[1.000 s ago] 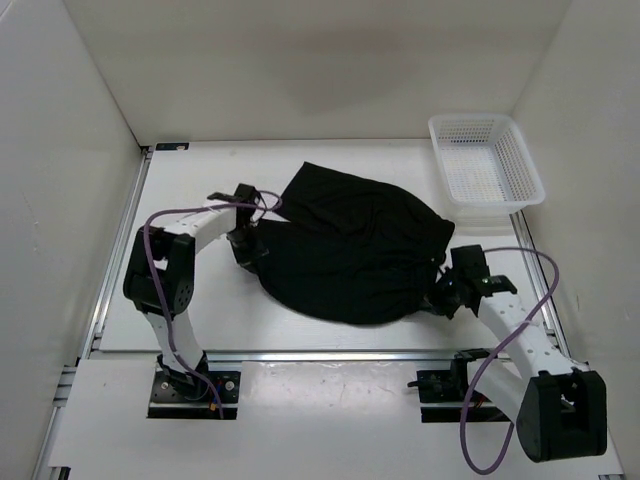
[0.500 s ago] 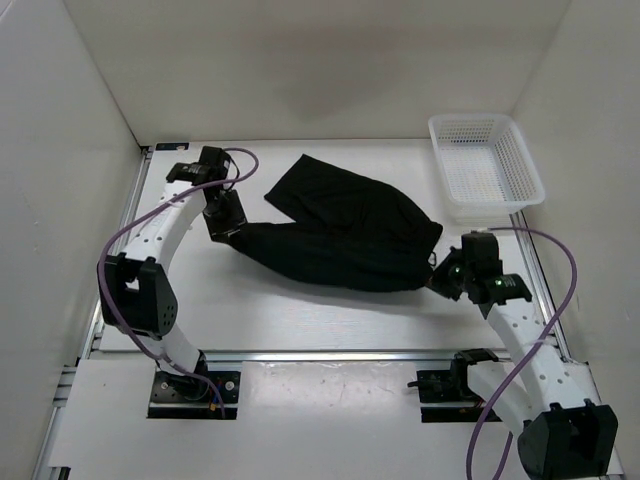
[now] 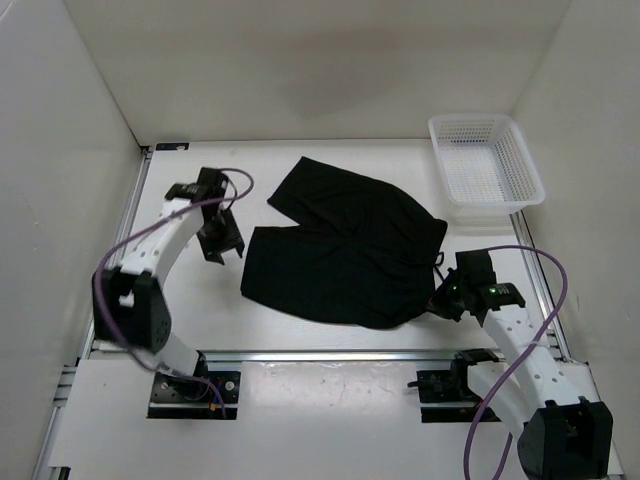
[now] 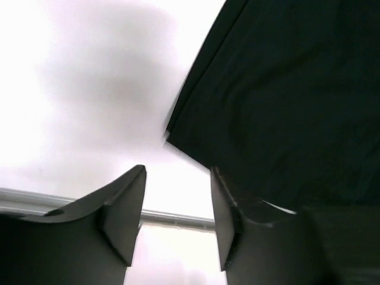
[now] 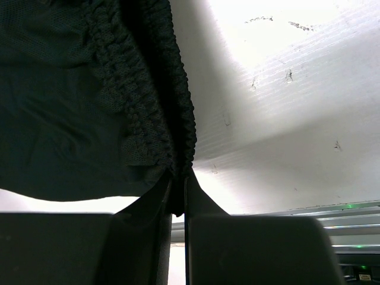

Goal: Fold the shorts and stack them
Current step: Flatten the shorts out

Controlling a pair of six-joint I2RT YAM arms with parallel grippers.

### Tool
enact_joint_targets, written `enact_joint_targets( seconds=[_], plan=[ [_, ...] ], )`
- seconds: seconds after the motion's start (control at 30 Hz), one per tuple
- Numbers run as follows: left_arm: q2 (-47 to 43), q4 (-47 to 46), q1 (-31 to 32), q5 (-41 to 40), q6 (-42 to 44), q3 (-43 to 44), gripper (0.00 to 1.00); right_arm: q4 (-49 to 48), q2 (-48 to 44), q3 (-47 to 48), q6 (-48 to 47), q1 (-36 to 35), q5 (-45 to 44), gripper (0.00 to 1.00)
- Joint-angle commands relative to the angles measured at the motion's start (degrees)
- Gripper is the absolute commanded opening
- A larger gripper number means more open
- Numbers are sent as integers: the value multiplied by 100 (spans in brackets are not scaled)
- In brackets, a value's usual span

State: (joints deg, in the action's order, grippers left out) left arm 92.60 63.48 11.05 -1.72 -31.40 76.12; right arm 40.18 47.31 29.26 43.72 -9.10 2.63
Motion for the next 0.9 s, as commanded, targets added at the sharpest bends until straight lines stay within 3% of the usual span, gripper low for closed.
enact_joint_targets(
  seconds=[0.0, 0.17, 0.23, 0.43, 0.53, 0.57, 0.63, 0.87],
  plan=[
    [-1056, -248, 28, 276, -323, -1216, 56, -116, 137, 186, -110, -47, -52, 0],
    [-1183, -1153, 152, 1215, -771, -2425, 61, -116, 191, 186, -110, -48, -52, 0],
    [-860, -1408, 266, 1270, -824, -2479, 67, -116, 191, 186, -110, -48, -52, 0],
    [29, -1611, 266, 1270, -710, -2304, 67, -11, 24, 133, -58, -48, 0, 0],
    [399, -1673, 266, 1077, -648, -2119, 47, 51, -107, 72, -57, -48, 0, 0],
    [530, -1673, 266, 1025, -579, -1971, 25, 51, -108, 72, -5, -48, 0, 0],
    [645, -1673, 266, 963, -508, -1786, 10, 51, -108, 72, -4, -48, 0, 0],
    [497, -347, 266, -187, -227, -424, 10, 112, -108, 282, -109, -48, -52, 0]
  ],
)
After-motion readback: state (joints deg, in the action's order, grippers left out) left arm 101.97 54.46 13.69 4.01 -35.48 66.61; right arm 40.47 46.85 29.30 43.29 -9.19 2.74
